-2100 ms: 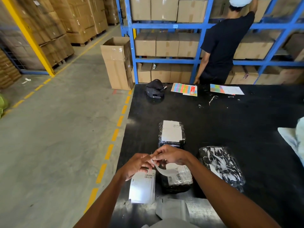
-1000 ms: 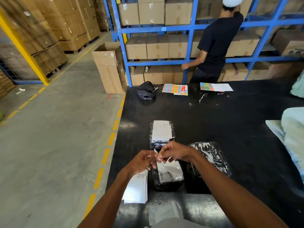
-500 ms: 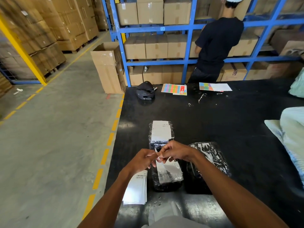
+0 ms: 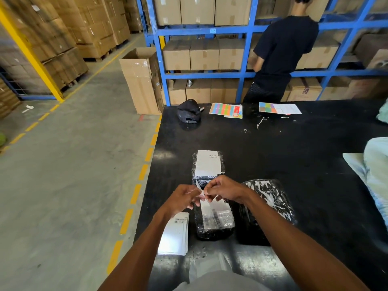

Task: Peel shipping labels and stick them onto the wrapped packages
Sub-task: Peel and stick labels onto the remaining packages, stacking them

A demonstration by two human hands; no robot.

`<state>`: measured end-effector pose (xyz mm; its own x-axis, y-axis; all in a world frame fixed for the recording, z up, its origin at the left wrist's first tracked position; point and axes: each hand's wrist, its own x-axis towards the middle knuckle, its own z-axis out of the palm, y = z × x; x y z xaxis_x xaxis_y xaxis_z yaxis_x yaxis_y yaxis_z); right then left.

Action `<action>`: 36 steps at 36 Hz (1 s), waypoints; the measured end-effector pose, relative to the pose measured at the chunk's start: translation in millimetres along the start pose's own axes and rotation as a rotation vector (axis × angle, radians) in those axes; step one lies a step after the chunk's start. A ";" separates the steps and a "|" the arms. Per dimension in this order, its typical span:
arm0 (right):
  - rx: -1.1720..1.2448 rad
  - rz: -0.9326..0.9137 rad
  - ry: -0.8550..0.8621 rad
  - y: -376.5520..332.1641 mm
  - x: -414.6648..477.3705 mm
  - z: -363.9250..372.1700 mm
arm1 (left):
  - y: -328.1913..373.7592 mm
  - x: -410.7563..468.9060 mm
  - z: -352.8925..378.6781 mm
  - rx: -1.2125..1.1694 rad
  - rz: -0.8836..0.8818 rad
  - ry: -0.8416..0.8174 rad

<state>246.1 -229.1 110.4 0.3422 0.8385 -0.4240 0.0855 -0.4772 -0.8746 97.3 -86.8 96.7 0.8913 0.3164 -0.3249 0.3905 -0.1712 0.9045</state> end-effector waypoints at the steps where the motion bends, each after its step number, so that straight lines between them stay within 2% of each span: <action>1: 0.009 -0.006 0.013 -0.2 0.3 -0.2 | 0.0 -0.8 -0.6 -0.029 -0.008 -0.001; 13: 0.096 -0.106 0.257 7.3 -3.6 5.0 | -22.6 -6.6 5.6 -0.187 -0.086 -0.003; 19: -0.012 -0.091 0.242 11.6 -8.3 1.9 | -13.8 -6.2 2.7 -0.188 -0.079 -0.007; 24: -0.149 -0.081 0.074 18.6 -13.7 -0.2 | -6.6 -2.6 0.5 -0.178 -0.047 -0.010; 27: -0.224 -0.024 0.034 24.7 -12.6 5.6 | -0.2 -0.7 2.7 -0.100 0.001 0.002; 30: -0.275 0.009 0.010 26.4 -14.2 8.3 | 12.0 0.6 7.5 -0.031 0.068 -0.001; 33: -0.321 -0.049 0.012 23.2 -16.5 10.3 | 25.8 1.3 12.1 0.016 0.135 -0.023; 36: -0.319 -0.032 0.067 27.9 -11.1 12.7 | 34.2 4.1 13.9 0.071 0.214 -0.035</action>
<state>232.8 -248.4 87.7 0.3942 0.8405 -0.3716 0.3826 -0.5177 -0.7652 117.5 -104.3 122.5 0.9625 0.2332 -0.1388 0.2063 -0.2966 0.9325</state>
